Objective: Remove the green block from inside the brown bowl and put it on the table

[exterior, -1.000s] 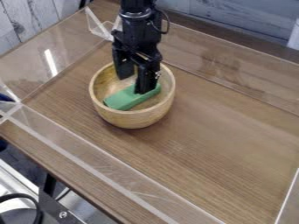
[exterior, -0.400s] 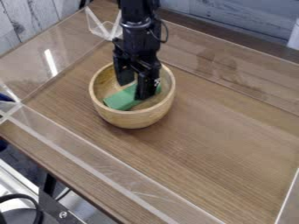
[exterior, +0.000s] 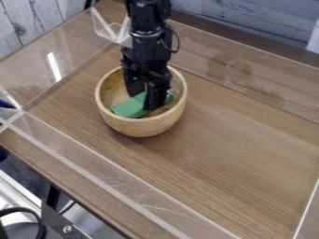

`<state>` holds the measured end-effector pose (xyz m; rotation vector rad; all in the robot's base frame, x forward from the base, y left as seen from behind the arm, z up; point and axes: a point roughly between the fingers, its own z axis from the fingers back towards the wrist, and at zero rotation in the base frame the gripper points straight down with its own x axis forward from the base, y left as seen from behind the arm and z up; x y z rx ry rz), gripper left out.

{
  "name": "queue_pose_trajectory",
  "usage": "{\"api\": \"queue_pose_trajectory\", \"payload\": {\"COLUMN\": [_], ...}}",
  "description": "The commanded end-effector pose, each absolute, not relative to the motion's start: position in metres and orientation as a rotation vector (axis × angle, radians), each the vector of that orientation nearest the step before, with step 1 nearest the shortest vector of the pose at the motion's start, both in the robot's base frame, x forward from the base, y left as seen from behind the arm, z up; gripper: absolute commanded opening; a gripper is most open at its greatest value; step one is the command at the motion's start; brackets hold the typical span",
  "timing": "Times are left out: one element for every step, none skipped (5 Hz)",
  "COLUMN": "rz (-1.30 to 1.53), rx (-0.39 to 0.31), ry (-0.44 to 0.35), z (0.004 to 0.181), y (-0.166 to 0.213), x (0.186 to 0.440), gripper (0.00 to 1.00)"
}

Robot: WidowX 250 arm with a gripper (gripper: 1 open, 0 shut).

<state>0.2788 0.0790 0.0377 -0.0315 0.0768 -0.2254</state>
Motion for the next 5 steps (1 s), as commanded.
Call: {"api": "queue_pose_trajectory", "payload": {"rz": [-0.220,-0.216,-0.212,-0.208,-0.203], "rx": [-0.012,-0.008,-0.004,0.000,0.004], "ry": [0.035,0.025,0.016,0.006,-0.003], "z": [0.048,0.054,0.060,0.066,0.072], "y": [0.083,0.083,0.082,0.081,0.081], "x": [0.285,0.285,0.286,0.286,0.286], "gripper": [0.00,0.00,0.00,0.00,0.00]}}
